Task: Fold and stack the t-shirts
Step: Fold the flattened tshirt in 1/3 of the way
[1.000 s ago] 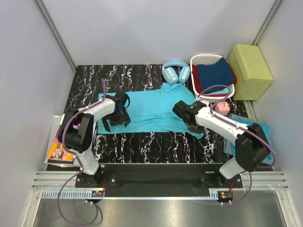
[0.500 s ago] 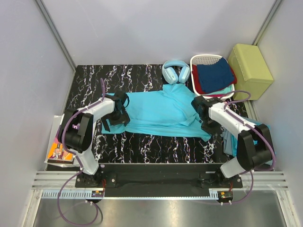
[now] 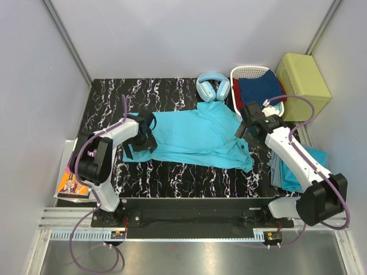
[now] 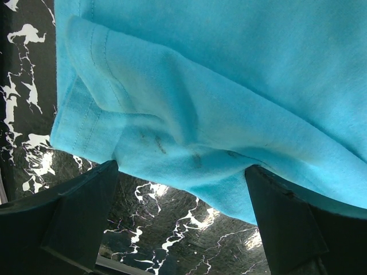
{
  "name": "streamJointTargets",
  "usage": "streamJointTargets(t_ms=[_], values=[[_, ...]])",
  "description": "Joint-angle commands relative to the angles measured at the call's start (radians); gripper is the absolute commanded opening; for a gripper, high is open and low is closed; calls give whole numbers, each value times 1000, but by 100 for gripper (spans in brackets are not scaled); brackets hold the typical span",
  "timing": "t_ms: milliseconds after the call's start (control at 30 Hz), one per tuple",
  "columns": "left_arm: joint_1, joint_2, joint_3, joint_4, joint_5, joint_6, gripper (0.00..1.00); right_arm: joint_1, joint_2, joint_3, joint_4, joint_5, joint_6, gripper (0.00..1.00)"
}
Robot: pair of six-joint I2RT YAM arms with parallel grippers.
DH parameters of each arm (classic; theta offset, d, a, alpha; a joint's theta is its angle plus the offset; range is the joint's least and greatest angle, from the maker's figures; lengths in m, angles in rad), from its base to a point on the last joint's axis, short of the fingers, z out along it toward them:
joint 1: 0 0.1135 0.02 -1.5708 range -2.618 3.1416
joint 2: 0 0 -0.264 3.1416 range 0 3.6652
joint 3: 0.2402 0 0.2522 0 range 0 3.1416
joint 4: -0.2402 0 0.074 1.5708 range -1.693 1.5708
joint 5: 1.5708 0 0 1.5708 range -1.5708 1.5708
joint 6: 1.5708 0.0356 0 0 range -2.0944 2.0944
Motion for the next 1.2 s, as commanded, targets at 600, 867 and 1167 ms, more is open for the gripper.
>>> streamJointTargets(t_ms=[600, 867, 1167], values=[[89, -268, -186, -61, -22, -8, 99, 170, 165, 113, 217, -128, -185, 96], [89, -239, -184, -50, -36, -7, 99, 176, 139, 92, 236, -139, -198, 95], [89, -285, -124, -50, -82, 1, 74, 176, 105, 35, 242, -127, -201, 93]])
